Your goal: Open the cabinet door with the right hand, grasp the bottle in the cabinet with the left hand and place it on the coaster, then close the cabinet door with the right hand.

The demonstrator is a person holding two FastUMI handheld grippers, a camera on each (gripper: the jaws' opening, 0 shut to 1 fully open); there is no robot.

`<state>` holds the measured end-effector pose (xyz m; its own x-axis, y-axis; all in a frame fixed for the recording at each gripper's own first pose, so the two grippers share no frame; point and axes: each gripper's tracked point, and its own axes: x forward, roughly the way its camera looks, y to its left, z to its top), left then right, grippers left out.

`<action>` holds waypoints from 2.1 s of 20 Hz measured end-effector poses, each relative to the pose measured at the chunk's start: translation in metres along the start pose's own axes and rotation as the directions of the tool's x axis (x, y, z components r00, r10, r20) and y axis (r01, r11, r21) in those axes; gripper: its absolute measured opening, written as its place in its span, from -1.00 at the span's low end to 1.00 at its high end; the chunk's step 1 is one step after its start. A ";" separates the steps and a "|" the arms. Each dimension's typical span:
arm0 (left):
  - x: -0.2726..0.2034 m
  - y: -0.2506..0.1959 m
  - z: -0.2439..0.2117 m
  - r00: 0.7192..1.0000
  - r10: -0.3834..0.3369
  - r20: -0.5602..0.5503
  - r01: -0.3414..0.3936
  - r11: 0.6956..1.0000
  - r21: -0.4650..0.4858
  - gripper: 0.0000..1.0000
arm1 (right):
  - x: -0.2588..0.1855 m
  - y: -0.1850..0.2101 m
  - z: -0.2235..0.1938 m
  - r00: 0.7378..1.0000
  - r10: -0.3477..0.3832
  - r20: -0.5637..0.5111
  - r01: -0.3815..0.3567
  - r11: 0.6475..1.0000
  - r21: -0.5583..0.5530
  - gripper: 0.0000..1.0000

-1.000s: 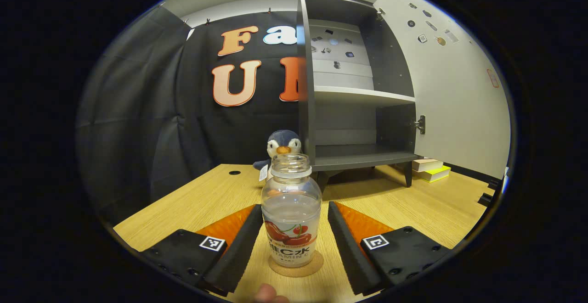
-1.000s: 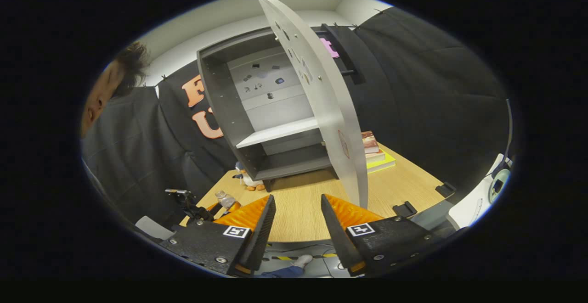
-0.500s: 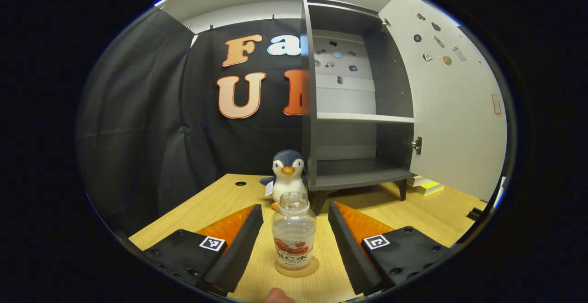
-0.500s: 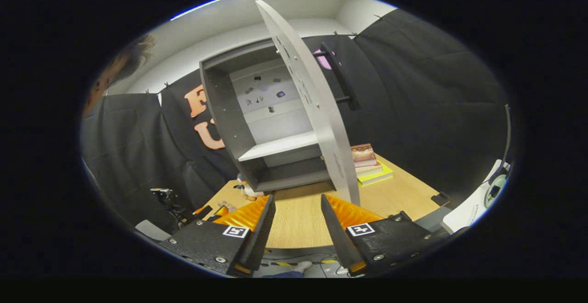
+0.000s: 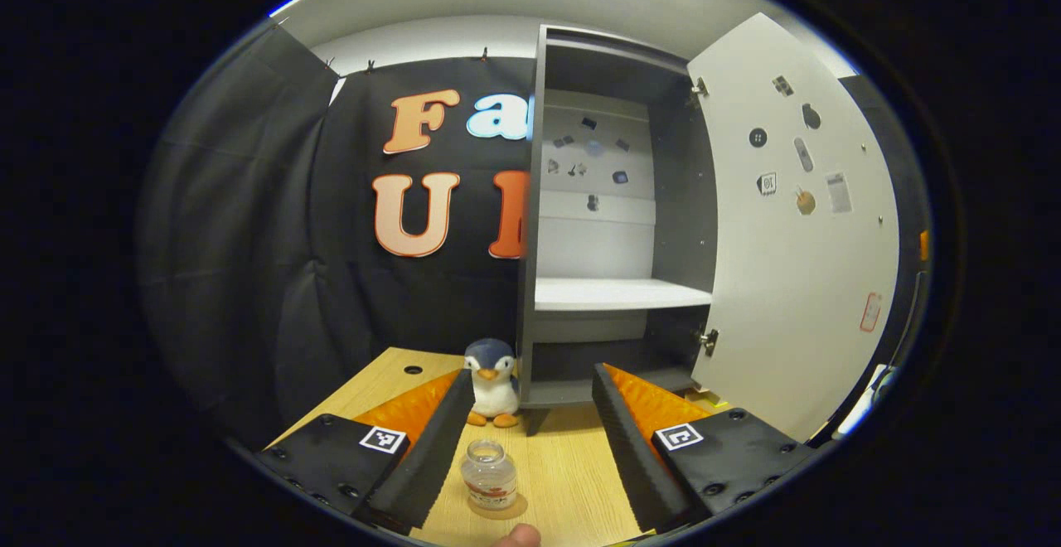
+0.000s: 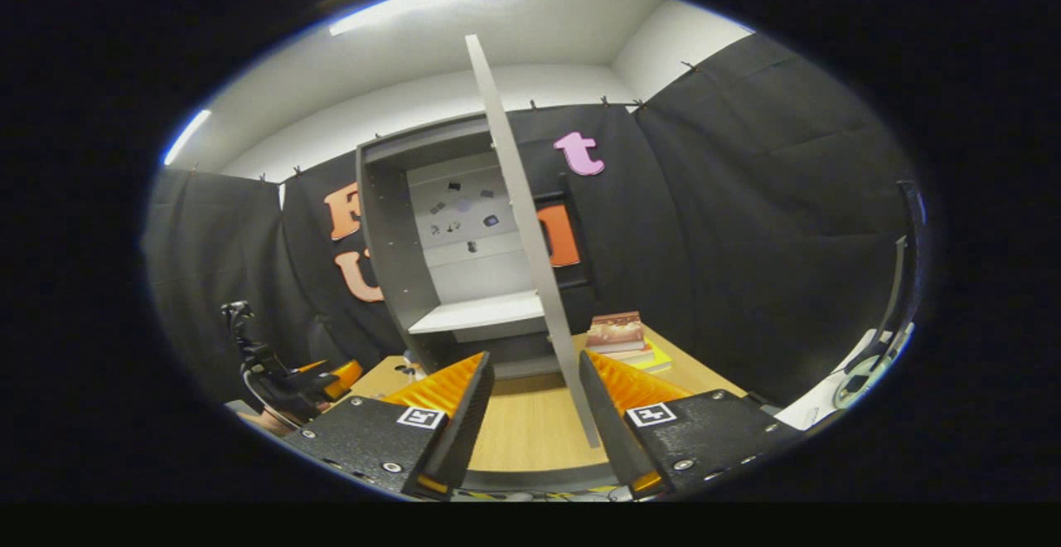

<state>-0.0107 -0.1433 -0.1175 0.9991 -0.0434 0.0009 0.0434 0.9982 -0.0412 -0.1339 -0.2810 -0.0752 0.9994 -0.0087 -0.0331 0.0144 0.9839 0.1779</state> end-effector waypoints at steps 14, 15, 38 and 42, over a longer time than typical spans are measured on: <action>-0.005 -0.032 0.063 0.999 -0.028 -0.015 0.027 0.999 -0.037 0.92 | 0.066 -0.059 0.051 0.999 0.027 0.037 -0.026 0.999 -0.029 0.71; -0.004 -0.030 0.061 1.000 -0.018 -0.023 0.017 0.999 -0.036 0.89 | 0.067 -0.060 0.051 0.999 0.032 0.036 -0.031 0.999 -0.033 0.72; 0.002 -0.022 0.069 0.999 0.018 -0.038 -0.018 1.000 0.000 0.93 | 0.089 0.039 0.026 0.970 0.242 0.000 -0.241 0.967 -0.080 0.73; -0.003 0.007 0.072 0.997 0.066 -0.040 -0.066 0.998 0.010 0.89 | 0.103 0.055 0.022 0.964 0.266 -0.010 -0.266 0.961 -0.070 0.73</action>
<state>-0.0137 -0.1333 -0.0458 0.9989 0.0215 -0.0414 -0.0228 0.9993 -0.0312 -0.0295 -0.2320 -0.0473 0.9668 0.2554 0.0060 -0.2545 0.9607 0.1109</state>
